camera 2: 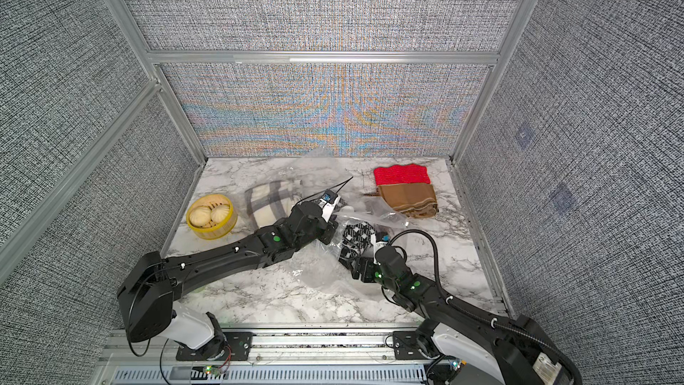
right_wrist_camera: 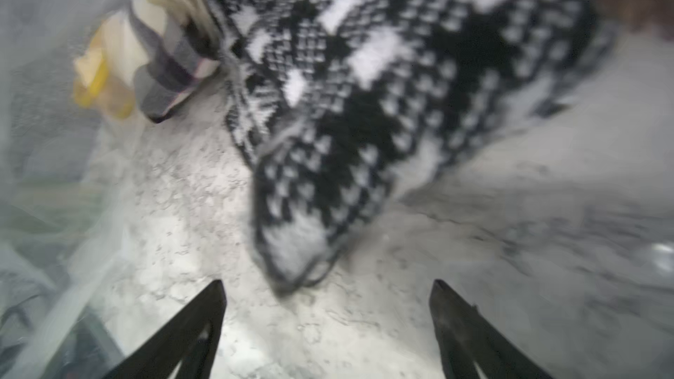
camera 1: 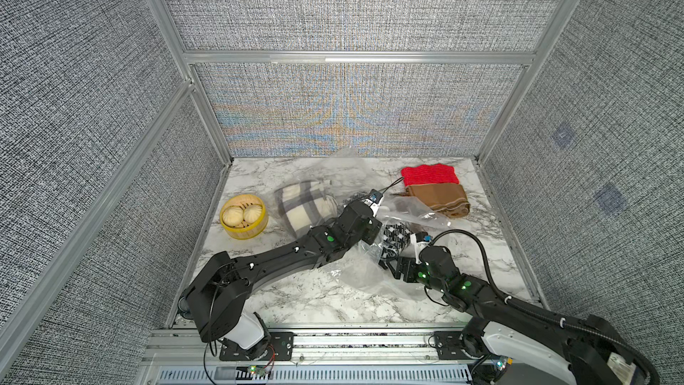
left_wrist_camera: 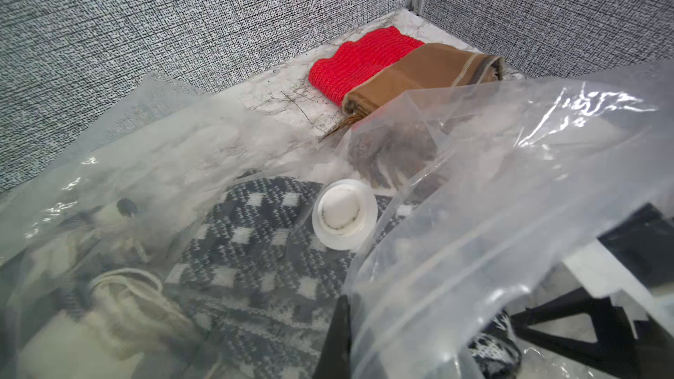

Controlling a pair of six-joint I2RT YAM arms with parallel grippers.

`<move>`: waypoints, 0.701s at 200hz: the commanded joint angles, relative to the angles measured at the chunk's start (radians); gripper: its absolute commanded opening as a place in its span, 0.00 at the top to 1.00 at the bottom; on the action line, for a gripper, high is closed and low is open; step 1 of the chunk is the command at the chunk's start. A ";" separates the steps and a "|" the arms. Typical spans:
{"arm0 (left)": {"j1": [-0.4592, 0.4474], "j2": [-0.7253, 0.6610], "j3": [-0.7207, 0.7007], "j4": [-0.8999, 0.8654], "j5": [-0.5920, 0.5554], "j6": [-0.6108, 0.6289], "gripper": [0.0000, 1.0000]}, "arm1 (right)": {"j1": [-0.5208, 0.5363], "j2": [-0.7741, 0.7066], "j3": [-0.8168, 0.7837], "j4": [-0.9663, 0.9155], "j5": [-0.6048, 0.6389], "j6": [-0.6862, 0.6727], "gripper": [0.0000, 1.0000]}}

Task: Take the scarf out of the vacuum bag
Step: Take out the scarf from the vacuum bag.

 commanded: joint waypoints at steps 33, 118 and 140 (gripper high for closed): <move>0.002 -0.027 -0.021 0.032 0.115 -0.055 1.00 | -0.019 0.059 0.017 0.041 0.101 0.019 0.09; 0.002 0.000 -0.031 0.054 0.160 -0.061 1.00 | -0.037 0.346 0.050 0.373 0.103 0.037 0.11; 0.002 0.019 -0.032 0.065 0.152 -0.056 1.00 | -0.036 0.454 0.084 0.445 0.073 0.024 0.17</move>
